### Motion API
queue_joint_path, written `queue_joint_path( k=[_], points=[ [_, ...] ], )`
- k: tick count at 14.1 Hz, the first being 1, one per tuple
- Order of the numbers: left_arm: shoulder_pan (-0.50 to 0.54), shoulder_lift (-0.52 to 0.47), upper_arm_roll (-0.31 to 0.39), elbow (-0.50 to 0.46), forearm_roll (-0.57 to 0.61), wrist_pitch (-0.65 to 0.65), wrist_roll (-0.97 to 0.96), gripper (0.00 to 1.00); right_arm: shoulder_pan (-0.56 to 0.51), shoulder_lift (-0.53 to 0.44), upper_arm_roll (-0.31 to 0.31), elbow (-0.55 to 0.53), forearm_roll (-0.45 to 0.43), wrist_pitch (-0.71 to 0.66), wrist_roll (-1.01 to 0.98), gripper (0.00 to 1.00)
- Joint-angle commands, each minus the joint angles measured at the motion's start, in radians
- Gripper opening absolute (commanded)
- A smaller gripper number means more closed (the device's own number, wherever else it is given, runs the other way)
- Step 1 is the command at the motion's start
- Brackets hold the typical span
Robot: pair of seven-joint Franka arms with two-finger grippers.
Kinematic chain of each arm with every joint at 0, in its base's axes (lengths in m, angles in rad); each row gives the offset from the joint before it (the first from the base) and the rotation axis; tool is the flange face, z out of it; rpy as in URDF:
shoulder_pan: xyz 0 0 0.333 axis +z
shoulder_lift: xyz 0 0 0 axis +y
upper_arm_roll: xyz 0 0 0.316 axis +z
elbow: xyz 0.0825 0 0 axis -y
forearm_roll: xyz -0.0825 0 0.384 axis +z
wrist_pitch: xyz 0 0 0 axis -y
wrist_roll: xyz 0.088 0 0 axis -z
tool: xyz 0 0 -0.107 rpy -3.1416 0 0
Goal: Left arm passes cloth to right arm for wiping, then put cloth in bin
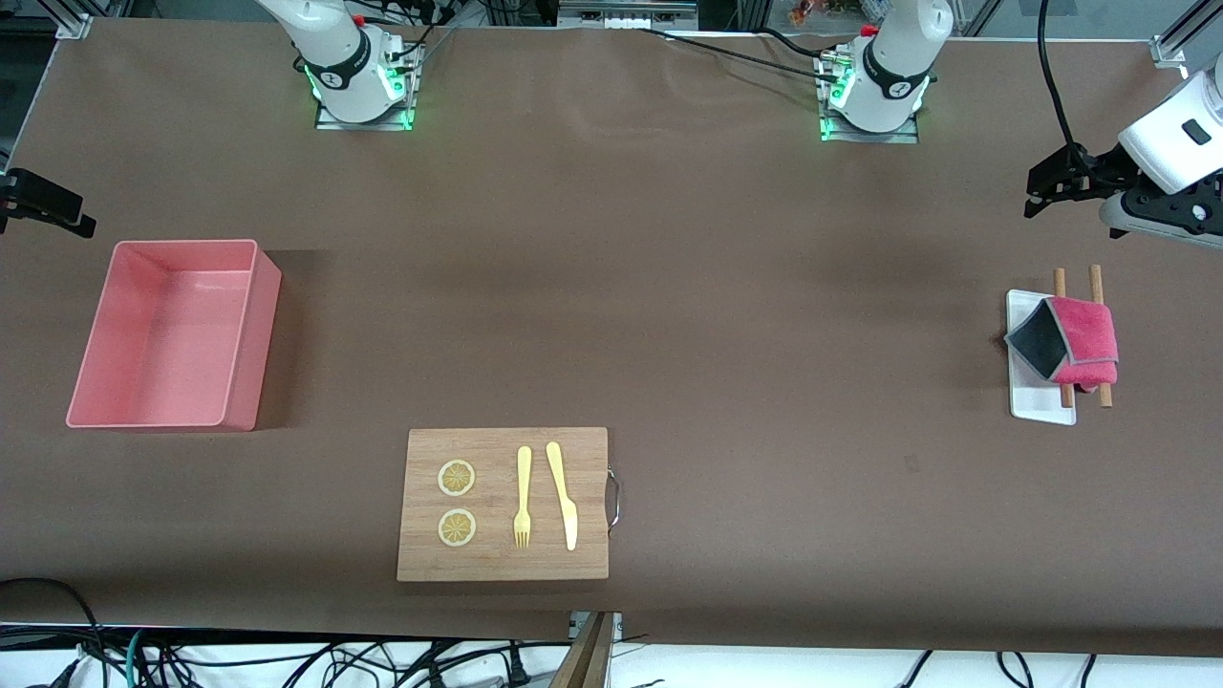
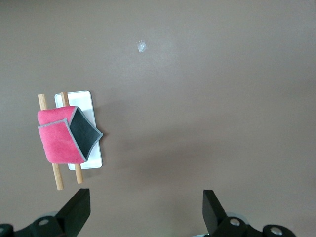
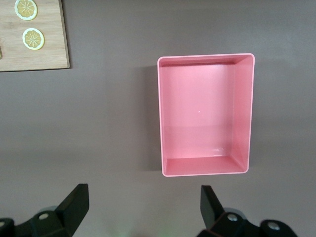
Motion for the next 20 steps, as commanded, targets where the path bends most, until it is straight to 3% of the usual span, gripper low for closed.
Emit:
queue_joint_path(
  k=[1,5,20],
  points=[
    [-0.019,-0.02,0.009,-0.018,0.02,-0.016,-0.004,1.0,-0.01,-0.003,0.002,0.0,0.014,0.002,-0.017,1.0],
    [-0.016,0.035,0.01,0.051,0.021,-0.024,-0.014,1.0,-0.01,-0.003,0.002,0.0,0.014,0.002,-0.017,1.0],
    [-0.029,0.09,0.001,0.062,0.044,-0.033,-0.009,1.0,-0.01,-0.003,0.002,0.0,0.014,0.002,-0.017,1.0]
  ],
)
